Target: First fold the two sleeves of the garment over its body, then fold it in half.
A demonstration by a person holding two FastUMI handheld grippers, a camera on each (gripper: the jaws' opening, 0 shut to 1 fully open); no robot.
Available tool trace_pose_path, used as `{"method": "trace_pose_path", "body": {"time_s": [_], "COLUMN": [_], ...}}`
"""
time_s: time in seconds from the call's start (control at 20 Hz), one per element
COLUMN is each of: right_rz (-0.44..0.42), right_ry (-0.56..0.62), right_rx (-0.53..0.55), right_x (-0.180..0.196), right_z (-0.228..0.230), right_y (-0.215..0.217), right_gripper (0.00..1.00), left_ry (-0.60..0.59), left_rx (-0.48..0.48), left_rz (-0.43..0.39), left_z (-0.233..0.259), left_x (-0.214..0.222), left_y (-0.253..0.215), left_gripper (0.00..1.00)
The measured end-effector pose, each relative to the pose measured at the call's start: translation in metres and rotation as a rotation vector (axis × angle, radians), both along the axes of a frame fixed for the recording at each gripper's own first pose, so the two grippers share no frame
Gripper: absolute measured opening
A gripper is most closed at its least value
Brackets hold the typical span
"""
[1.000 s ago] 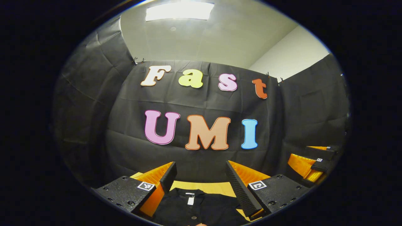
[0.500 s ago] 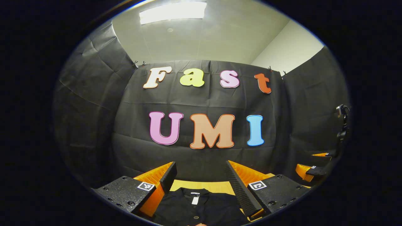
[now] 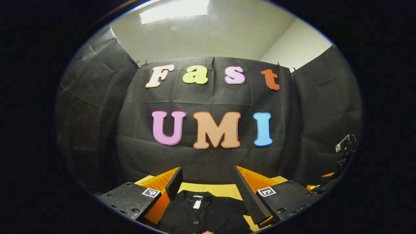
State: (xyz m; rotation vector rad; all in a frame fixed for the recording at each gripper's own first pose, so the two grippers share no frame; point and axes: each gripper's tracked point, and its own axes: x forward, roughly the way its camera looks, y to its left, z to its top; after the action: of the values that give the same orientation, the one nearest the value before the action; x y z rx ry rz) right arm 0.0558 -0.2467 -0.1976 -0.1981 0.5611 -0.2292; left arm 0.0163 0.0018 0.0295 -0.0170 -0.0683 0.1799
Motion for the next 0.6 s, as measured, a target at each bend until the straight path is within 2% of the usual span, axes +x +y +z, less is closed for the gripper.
{"method": "trace_pose_path", "body": {"time_s": [0.35,0.6], "right_rz": [-0.069,-0.062], "right_ry": [0.251,0.360], "right_rx": [0.074,0.077], "right_x": [-0.008,-0.023], "right_z": [-0.094,-0.130], "right_y": [-0.043,-0.062], "right_gripper": [0.99,1.00], "left_ry": [0.036,0.062], "left_rx": [0.007,0.020], "left_rz": [0.056,0.075], "left_z": [-0.016,-0.024], "left_x": [0.012,0.019], "left_y": [-0.013,-0.027], "left_gripper": [0.94,0.94]}}
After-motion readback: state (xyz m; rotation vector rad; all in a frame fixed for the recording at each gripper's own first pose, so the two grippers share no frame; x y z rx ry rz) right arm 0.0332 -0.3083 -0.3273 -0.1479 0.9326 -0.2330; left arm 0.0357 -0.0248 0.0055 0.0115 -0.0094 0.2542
